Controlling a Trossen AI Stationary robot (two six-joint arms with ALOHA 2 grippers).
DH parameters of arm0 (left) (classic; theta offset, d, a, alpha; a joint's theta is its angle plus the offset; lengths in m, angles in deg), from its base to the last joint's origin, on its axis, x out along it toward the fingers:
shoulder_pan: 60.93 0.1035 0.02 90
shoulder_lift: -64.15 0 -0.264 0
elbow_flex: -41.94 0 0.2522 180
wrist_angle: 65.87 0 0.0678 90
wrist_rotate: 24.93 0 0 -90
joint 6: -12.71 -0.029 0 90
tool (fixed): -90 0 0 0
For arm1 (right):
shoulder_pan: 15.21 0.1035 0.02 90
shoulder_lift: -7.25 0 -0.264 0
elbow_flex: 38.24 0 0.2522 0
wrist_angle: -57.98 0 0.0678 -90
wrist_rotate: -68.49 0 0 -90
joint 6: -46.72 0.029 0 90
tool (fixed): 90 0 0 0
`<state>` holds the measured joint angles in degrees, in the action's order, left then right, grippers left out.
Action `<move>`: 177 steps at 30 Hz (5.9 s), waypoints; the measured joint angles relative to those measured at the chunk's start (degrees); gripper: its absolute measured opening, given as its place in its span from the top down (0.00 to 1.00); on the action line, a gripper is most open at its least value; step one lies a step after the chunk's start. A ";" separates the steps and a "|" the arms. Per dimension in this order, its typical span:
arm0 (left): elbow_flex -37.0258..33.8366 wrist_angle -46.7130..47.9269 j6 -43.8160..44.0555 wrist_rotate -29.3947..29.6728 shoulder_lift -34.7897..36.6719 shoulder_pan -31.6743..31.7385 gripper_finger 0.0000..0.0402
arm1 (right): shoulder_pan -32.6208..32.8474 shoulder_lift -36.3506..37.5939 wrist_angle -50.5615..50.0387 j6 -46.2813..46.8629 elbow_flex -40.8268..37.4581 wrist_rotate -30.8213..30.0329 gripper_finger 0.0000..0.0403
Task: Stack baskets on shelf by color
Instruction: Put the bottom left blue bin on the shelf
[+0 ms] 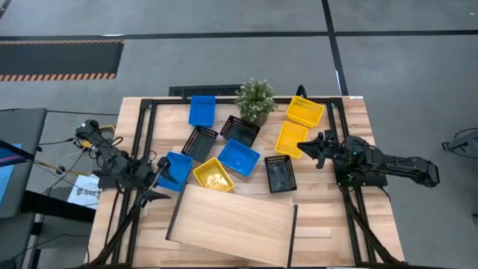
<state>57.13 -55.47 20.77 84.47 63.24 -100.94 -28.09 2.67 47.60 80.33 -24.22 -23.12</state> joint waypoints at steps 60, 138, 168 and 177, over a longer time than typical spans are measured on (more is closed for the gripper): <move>93.05 74.61 60.68 30.91 -49.64 3.80 0.34 | -10.38 -38.78 -52.66 4.28 60.61 -5.77 0.52; 36.99 68.92 41.09 -14.54 -55.56 53.51 0.34 | 0.50 -44.15 -73.20 14.56 62.48 -3.28 0.59; 37.46 68.43 30.28 -18.51 -72.80 53.51 1.00 | 0.48 -44.17 -73.21 13.94 62.46 -3.28 0.61; 47.43 81.23 33.05 -10.08 -72.84 54.00 1.00 | 0.48 -44.17 -73.21 13.55 62.47 -3.75 0.62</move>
<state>104.56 25.76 53.82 74.38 -9.60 -46.94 -27.61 -41.50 -25.61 93.88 38.25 -26.86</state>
